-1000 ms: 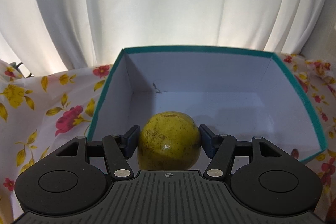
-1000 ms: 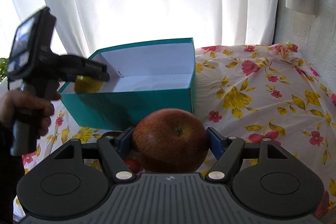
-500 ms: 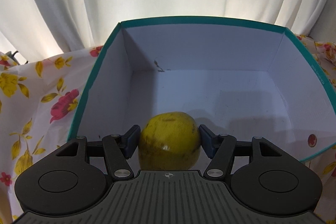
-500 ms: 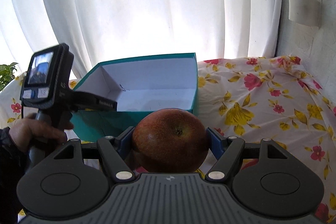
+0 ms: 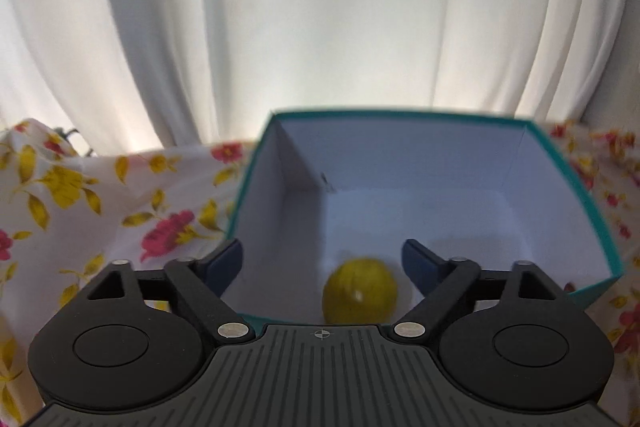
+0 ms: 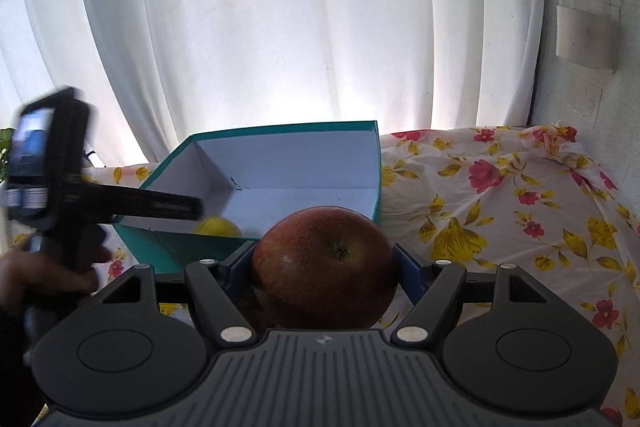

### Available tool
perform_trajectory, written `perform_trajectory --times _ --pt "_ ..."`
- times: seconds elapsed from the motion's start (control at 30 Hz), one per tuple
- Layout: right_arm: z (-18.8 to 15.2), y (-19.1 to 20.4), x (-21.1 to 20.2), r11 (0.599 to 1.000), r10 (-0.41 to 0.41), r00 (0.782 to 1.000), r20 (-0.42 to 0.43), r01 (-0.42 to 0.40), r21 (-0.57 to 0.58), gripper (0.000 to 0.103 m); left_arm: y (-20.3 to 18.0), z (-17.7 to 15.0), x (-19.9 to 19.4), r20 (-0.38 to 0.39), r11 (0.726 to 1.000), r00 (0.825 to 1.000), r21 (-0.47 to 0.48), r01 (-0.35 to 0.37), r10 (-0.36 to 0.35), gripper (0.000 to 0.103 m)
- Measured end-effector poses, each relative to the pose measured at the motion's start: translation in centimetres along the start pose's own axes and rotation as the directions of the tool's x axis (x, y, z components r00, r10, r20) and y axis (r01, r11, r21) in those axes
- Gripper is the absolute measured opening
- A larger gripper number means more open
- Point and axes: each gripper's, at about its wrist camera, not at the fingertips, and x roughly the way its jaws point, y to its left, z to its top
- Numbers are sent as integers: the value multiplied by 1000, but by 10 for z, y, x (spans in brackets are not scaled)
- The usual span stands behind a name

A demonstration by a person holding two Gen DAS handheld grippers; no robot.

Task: Organize fruits
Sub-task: 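Lower the red apple into the teal box and open the right tool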

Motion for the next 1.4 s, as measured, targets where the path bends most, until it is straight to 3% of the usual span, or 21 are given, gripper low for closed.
perform_trajectory --times 0.13,0.27,0.4,0.57,0.63,0.77,0.97,1.17,1.4 --pt "4 1 3 1000 6 1000 9 -6 -5 73 24 -8 -31 64 993 998 -118 16 -8 100" --pt "11 2 9 1000 13 1000 22 -13 -13 73 43 -29 -43 -34 976 999 -218 10 -18 100" --pt "21 4 23 1000 18 999 31 -17 -21 73 51 -56 -53 -66 968 997 -243 -65 50 100" --pt "33 11 43 999 17 998 56 -14 -44 73 57 -81 -58 -102 944 994 -329 -4 -32 100" --pt "36 14 49 998 28 998 64 -24 -51 73 58 -90 -61 -136 939 991 -343 -29 -19 100" --pt "37 17 69 998 30 999 45 -27 -62 73 59 -100 -64 -223 946 975 -312 -92 21 100" --pt "33 13 101 997 -9 1000 -19 8 -71 73 58 -105 -73 -207 947 978 -317 -45 -22 100" --pt "25 18 122 992 -38 997 -65 30 -120 73 45 -111 -62 -287 967 958 -241 -76 4 100" --pt "21 27 129 980 -62 995 -78 46 -194 73 33 -117 -63 -300 978 953 -209 -24 -40 100"
